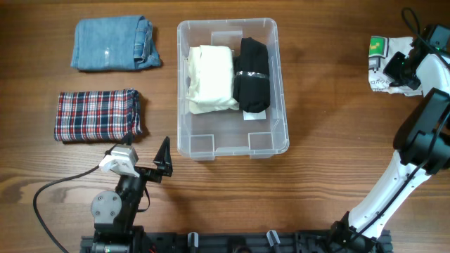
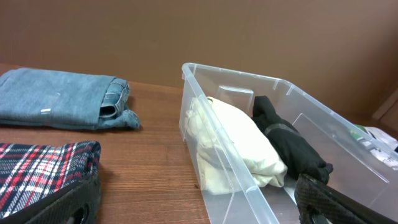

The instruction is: Pack container

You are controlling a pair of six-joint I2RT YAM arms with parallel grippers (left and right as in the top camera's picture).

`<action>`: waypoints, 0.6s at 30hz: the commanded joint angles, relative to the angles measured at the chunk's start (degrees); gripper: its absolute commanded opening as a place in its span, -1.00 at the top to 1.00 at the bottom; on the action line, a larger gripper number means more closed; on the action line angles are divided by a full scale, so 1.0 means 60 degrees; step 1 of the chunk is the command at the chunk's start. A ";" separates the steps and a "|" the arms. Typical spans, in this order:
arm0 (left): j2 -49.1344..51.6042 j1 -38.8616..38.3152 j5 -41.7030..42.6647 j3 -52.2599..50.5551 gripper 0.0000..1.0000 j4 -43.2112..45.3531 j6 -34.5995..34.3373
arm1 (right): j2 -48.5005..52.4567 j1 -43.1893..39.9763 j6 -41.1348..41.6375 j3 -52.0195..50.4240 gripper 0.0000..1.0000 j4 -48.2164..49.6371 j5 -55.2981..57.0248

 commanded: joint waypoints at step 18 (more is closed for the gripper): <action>-0.0051 0.0073 -0.0058 -0.0044 -1.00 -0.0044 0.0153 | -0.0087 0.0630 0.0273 -0.0408 0.91 -0.4473 -0.3129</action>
